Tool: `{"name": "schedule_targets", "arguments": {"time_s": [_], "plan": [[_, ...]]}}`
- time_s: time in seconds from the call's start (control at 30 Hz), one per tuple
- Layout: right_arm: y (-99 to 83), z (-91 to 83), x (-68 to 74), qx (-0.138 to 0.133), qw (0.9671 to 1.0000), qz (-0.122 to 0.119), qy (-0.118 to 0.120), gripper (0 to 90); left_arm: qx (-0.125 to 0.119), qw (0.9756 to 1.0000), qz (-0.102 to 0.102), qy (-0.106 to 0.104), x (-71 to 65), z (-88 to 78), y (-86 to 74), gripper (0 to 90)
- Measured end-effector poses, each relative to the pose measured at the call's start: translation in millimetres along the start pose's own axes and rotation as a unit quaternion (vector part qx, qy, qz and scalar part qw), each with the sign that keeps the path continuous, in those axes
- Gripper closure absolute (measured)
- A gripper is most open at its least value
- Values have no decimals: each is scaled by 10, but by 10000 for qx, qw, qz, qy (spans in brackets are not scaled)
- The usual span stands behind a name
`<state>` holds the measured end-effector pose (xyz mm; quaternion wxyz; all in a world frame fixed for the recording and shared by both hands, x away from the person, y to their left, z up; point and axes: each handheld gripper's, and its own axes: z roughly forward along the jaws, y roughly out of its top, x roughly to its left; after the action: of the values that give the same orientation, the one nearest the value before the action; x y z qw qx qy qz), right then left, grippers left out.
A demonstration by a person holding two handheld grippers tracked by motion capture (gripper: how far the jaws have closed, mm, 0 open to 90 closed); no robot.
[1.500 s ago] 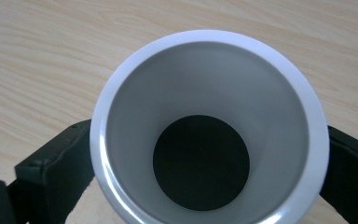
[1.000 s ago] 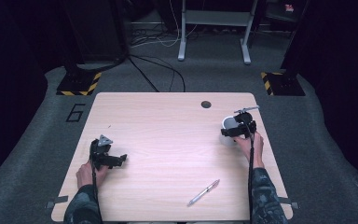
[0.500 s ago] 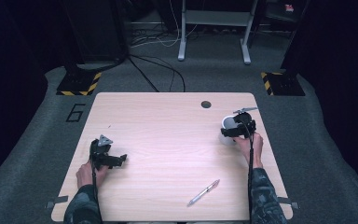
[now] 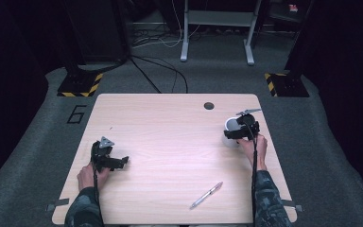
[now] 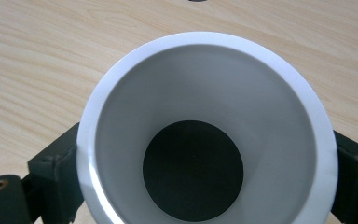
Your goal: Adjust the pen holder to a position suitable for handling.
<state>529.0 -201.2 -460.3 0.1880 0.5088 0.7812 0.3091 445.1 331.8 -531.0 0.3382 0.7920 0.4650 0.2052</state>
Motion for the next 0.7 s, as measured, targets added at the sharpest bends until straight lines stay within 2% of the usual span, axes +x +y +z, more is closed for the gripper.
{"name": "schedule_targets", "arguments": {"time_s": [0.47, 0.53, 0.6, 0.7], "plan": [[23, -82, 26, -100, 9999, -73, -5, 60, -2, 10000, 15, -8, 2, 0, -1, 3], [39, -111, 35, -111, 9998, -137, 45, 60, -2, 10000, 14, -6, 2, 0, -1, 2], [54, -124, 63, -116, 9999, -99, 30, 59, -2, 10000, 13, -6, 2, 0, -1, 3], [72, -145, 72, -143, 9996, -179, 167, 60, -2, 10000, 13, -5, 2, 0, -1, 3]]}}
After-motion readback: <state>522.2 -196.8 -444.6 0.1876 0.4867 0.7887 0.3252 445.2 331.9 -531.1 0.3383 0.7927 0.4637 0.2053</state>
